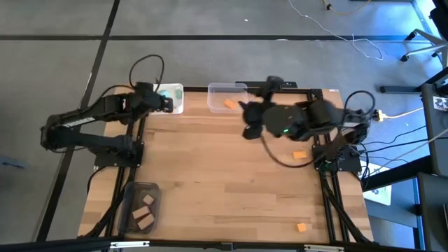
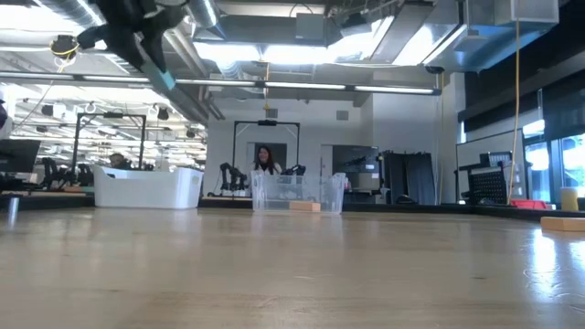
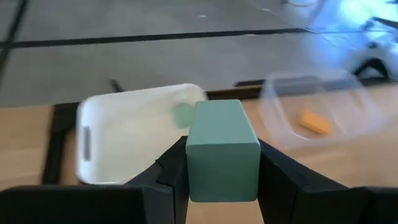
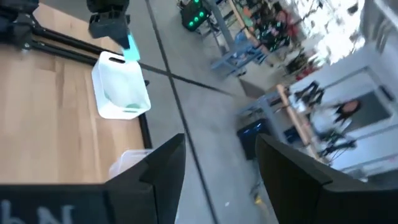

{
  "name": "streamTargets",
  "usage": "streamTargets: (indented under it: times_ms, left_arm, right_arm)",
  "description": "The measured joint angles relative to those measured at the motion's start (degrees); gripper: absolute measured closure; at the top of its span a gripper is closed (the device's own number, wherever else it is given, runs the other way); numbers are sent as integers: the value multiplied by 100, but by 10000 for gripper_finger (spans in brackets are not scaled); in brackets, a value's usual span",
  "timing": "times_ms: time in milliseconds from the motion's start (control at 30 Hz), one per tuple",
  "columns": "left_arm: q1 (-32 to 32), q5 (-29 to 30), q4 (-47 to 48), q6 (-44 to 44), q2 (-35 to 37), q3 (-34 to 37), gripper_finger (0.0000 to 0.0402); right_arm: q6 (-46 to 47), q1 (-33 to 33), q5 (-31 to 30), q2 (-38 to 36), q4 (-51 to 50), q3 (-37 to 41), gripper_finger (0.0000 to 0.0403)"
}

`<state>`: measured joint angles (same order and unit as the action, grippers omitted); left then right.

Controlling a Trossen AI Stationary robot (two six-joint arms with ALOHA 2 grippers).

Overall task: Sort & place blocks by color
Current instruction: Put the blue block into the white bin

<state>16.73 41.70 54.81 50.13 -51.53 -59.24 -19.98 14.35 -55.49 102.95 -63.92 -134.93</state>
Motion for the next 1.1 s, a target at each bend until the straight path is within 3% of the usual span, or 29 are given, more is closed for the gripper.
streamTargets:
  times_ms: [233, 567, 767, 1100]
  left_arm:
    - [1158, -772, 6, -516, -431, 0, 275]
    - [2294, -1909, -43, -1021, -1606, 0, 275]
    - [3074, -2502, -51, -1326, -2371, 2, 275]
    - [3369, -2665, -908, -1495, -3206, 2, 275]
  right_arm:
    - [1085, -2, 808, -470, -1165, 0, 205]
    - [1768, -2, 2100, -799, -2421, 4, 205]
    - [2145, -2, 2855, -1115, -2611, 9, 205]
    - [2342, -2, 2975, -1478, -2610, 9, 205]
